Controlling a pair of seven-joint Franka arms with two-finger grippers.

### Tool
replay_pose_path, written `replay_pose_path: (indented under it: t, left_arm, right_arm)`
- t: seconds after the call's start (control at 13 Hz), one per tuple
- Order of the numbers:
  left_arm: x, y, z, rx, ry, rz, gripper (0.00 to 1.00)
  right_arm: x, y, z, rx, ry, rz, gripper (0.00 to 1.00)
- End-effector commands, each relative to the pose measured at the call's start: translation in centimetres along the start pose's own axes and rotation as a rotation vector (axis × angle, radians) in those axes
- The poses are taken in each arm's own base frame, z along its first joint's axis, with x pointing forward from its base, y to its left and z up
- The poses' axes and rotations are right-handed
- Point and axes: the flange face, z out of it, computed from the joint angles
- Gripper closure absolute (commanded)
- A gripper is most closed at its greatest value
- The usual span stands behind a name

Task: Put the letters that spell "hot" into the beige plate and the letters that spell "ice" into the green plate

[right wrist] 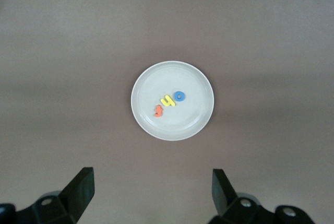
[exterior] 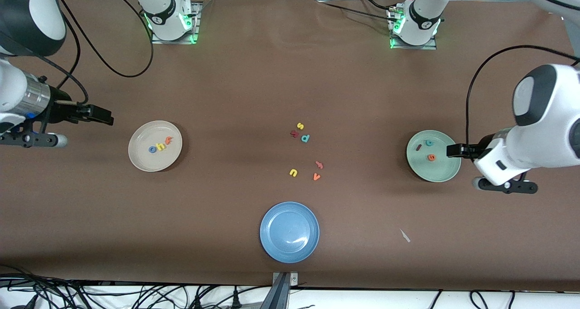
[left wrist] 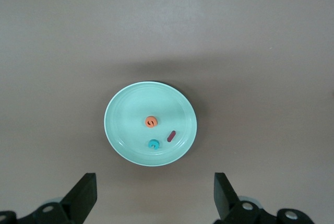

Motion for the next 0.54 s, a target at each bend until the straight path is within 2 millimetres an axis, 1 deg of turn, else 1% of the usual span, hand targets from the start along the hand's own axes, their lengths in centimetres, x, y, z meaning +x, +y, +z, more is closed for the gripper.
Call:
replay_pose_path:
  t: [0.0,0.08,0.15,0.23,0.38,0.46]
  left_arm:
    - [-1.8,0.4,-2.1,-0.021,0.013,0.025,0.09]
    - [-1.9,0.5,-2.1,-0.030,0.035,0.026,0.09]
    - [-1.9,0.5,-1.5,-0.030,0.041,0.025,0.08]
    - [-2.3,0.6,-1.5,-0.029,0.053,0.026,0.08]
    - [-2.4,-0.1,-1.5,-0.033,0.064,0.014,0.01]
    - [-2.3,-0.4,-1.5,-0.033,0.066,0.011,0.00]
  right_arm:
    - [-2.1,0.1,-2.9,-0.019,0.011,-0.031,0.00]
    - [-2.4,0.1,-3.4,-0.019,0.020,-0.033,0.00]
    - [-2.6,0.1,-3.7,-0.018,0.024,-0.034,0.00]
    - [-3.0,0.3,-4.1,-0.021,0.021,-0.031,0.00]
    - [-4.3,0.3,-4.8,-0.021,-0.008,-0.024,0.00]
    - [-4.8,0.4,-5.6,-0.021,0.007,-0.024,0.00]
